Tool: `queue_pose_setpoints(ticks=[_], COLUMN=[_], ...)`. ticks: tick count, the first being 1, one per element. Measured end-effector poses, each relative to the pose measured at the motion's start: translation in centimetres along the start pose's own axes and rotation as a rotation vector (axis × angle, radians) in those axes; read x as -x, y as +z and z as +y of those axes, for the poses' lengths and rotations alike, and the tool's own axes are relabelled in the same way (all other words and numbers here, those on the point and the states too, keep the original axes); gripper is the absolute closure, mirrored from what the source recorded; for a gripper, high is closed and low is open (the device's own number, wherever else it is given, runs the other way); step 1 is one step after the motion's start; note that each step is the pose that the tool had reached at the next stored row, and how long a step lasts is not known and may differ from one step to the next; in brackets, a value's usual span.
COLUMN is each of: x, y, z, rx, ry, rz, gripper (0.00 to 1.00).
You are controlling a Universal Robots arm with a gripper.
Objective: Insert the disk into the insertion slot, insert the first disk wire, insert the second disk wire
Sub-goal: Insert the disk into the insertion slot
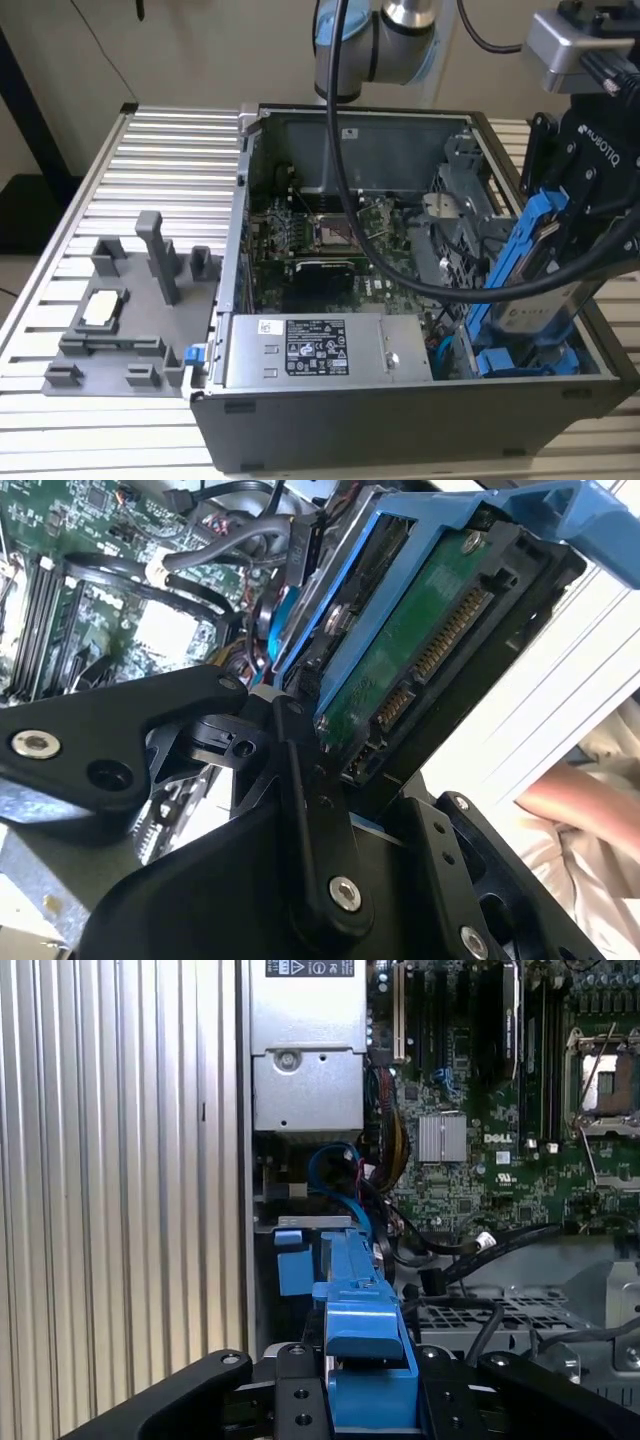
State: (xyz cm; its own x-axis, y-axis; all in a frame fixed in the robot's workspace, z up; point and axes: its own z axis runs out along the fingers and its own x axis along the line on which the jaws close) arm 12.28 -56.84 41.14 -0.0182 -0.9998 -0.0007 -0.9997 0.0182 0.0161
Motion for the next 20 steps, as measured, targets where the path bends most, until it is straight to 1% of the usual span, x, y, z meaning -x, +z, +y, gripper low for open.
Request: queue_pose_setpoints(ticks=[5,14,20], x=[0.0,0.16,0.26], y=[0.51,1.95,2.63], z=[-0.03,-0.06,-0.07], rx=[0.0,-0.0001,-0.0011], ry=[0.0,0.0,0.0], rz=[-0.0001,-0.0001,-0.0004], gripper=[0.67,0.67,0.67])
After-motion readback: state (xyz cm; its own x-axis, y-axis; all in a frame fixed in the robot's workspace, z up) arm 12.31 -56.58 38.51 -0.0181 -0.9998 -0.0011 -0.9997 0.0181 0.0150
